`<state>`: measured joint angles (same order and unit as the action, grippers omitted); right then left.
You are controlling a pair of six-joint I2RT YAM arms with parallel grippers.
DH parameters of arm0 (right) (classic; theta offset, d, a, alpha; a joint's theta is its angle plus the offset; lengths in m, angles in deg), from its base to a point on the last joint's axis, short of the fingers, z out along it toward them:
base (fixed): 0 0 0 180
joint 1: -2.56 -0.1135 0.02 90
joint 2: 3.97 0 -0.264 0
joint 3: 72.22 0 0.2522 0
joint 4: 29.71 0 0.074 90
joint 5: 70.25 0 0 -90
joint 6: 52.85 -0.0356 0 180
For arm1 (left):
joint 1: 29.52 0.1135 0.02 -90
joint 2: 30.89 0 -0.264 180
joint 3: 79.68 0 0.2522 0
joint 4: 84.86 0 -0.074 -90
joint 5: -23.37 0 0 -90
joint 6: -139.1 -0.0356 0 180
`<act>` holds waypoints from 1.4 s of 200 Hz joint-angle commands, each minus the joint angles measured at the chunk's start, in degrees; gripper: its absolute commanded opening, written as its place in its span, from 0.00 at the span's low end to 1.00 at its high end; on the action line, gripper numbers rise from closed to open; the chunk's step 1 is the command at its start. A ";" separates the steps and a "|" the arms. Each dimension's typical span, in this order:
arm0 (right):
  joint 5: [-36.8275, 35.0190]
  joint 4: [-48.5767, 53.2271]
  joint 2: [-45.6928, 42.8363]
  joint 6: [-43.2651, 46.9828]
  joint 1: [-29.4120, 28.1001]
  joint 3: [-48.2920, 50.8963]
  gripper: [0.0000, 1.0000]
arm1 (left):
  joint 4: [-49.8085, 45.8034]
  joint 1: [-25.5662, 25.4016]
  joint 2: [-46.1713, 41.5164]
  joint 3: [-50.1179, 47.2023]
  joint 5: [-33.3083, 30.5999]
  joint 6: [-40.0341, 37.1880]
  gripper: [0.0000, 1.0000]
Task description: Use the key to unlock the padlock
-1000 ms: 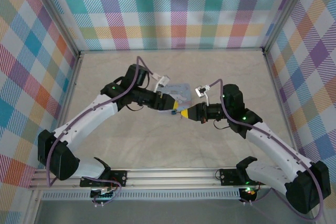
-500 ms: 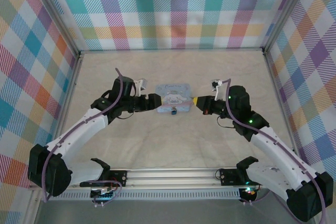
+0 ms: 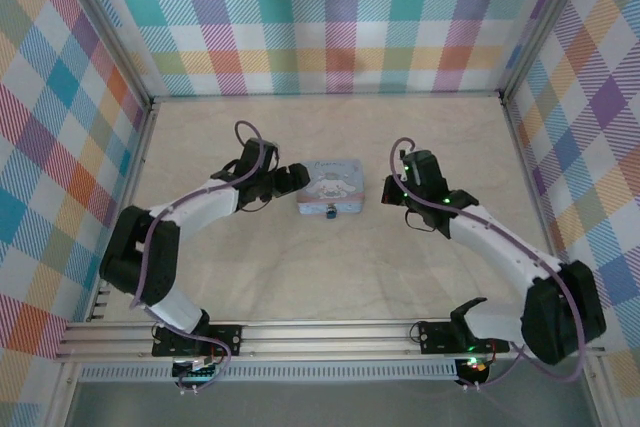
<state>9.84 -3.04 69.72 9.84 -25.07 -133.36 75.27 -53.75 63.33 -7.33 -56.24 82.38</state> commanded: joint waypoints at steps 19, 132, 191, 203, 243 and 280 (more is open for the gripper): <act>-5.82 -1.58 7.82 2.35 -0.08 -4.98 0.00 | 4.94 1.00 5.91 6.07 1.41 -0.20 0.82; -6.00 0.25 20.71 1.50 -7.23 -10.38 0.00 | 4.10 1.11 15.22 15.97 6.34 -1.06 0.81; -6.66 4.76 16.58 -0.80 -10.94 -7.83 0.00 | 3.45 1.77 13.36 15.27 4.68 -1.54 0.85; -8.08 6.66 15.33 -0.66 -10.71 -8.14 0.00 | 3.56 2.29 10.94 13.24 3.43 -1.81 0.89; -9.16 12.21 12.75 1.84 -7.63 -13.06 0.00 | 3.39 3.09 -0.90 4.59 1.36 -3.51 1.00; -6.93 14.00 16.91 7.15 -4.51 -23.06 0.00 | 8.79 2.08 -12.45 -7.60 5.99 -2.68 1.00</act>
<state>2.21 8.78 84.08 12.51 -31.28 -148.90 79.55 -51.13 58.28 -6.85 -53.42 80.35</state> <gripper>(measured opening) 0.051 0.998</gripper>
